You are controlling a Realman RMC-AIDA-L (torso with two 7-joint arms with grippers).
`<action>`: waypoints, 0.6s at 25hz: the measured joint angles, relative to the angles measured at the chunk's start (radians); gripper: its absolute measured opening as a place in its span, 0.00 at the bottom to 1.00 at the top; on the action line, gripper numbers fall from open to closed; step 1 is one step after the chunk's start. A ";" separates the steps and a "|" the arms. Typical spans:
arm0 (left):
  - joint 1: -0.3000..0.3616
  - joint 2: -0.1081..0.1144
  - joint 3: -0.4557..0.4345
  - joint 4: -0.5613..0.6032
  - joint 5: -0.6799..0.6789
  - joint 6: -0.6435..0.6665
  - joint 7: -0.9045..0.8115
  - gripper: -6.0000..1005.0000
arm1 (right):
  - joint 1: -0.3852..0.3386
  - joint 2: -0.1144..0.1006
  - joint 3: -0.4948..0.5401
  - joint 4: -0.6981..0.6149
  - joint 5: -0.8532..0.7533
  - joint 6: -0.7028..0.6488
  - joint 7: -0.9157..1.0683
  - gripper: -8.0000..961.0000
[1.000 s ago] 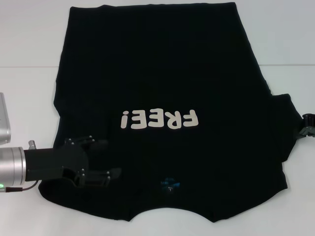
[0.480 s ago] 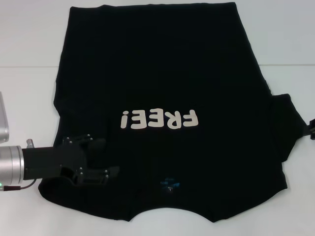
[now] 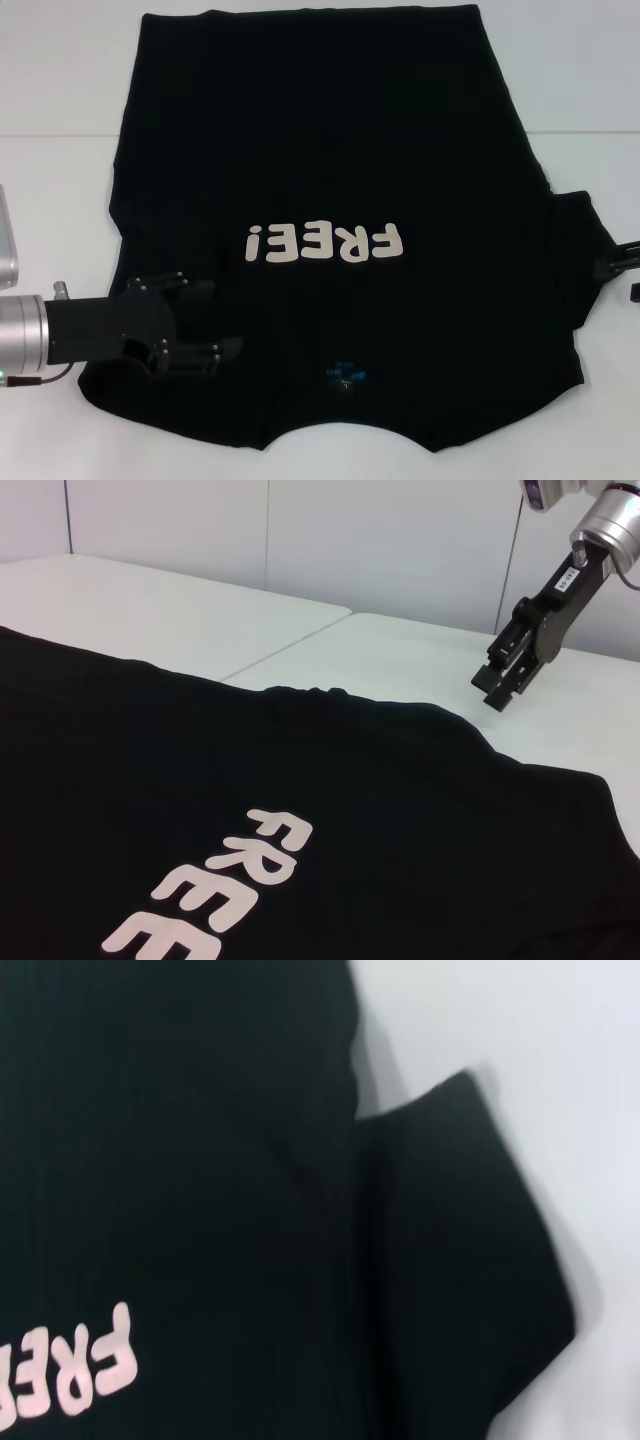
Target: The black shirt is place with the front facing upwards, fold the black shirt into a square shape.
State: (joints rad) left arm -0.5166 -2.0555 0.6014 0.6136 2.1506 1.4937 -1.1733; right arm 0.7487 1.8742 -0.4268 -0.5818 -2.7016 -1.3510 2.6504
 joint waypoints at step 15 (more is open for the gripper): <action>0.001 0.003 0.000 0.000 0.000 -0.009 0.000 0.88 | 0.028 0.014 -0.026 0.065 0.003 0.067 0.002 0.88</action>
State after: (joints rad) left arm -0.5157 -2.0524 0.6013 0.6136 2.1506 1.4848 -1.1736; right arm 0.7772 1.8883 -0.4532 -0.5172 -2.6982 -1.2838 2.6526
